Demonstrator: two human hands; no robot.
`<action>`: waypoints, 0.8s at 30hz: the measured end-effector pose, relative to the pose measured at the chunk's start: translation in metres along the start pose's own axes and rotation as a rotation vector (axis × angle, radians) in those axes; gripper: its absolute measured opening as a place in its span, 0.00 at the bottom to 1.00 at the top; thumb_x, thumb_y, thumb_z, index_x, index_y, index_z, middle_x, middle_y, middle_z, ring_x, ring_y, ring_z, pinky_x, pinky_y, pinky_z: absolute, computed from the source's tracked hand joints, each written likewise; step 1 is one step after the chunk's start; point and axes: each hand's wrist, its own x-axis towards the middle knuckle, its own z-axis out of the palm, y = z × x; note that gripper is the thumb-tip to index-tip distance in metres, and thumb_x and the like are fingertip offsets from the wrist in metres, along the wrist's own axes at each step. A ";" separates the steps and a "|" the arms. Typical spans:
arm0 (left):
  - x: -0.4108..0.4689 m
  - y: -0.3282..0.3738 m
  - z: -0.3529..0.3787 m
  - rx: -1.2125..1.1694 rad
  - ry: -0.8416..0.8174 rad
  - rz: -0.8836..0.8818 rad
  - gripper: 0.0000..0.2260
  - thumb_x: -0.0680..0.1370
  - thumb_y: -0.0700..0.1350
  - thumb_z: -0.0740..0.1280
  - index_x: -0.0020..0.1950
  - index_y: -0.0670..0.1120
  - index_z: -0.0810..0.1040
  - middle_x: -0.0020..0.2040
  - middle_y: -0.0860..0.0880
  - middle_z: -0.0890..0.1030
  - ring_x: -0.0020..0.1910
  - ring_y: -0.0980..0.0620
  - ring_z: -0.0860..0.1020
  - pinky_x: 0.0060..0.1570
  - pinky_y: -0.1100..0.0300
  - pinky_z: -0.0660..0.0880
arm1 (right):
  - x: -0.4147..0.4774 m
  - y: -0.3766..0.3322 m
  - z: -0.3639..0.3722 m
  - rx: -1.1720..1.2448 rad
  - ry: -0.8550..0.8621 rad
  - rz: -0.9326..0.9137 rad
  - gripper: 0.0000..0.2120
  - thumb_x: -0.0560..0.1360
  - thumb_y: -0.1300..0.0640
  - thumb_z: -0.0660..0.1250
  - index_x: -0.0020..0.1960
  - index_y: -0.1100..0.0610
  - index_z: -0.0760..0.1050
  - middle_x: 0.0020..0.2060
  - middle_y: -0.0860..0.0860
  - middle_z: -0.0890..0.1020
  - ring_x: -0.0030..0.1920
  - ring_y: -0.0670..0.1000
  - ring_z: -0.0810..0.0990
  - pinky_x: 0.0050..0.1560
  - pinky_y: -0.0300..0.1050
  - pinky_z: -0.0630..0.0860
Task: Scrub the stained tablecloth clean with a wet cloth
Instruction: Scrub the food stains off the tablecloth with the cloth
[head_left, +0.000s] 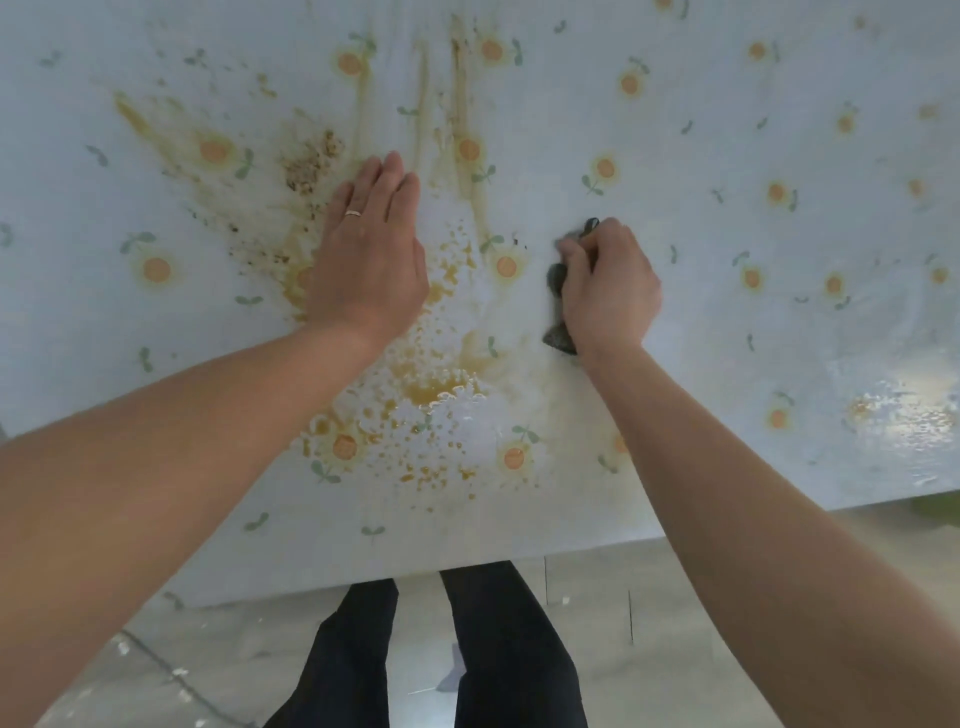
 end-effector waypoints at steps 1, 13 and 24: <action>0.000 0.001 0.000 -0.005 -0.001 0.001 0.25 0.84 0.44 0.51 0.81 0.39 0.61 0.83 0.41 0.59 0.83 0.43 0.55 0.82 0.45 0.52 | -0.011 -0.003 0.000 -0.004 -0.047 -0.025 0.13 0.81 0.45 0.61 0.45 0.53 0.69 0.44 0.47 0.77 0.39 0.53 0.76 0.40 0.47 0.68; 0.000 0.001 -0.001 0.002 -0.010 -0.005 0.25 0.84 0.44 0.51 0.81 0.39 0.60 0.83 0.41 0.58 0.83 0.43 0.55 0.82 0.45 0.52 | 0.025 -0.007 -0.004 0.018 -0.072 -0.052 0.12 0.79 0.45 0.65 0.43 0.52 0.69 0.41 0.45 0.76 0.41 0.52 0.76 0.41 0.47 0.68; 0.000 0.001 -0.002 0.008 -0.011 0.000 0.25 0.85 0.44 0.51 0.82 0.38 0.59 0.83 0.40 0.58 0.83 0.42 0.55 0.82 0.45 0.52 | 0.007 0.004 -0.005 -0.019 -0.067 -0.122 0.12 0.80 0.46 0.62 0.44 0.52 0.69 0.41 0.46 0.76 0.39 0.53 0.75 0.40 0.47 0.68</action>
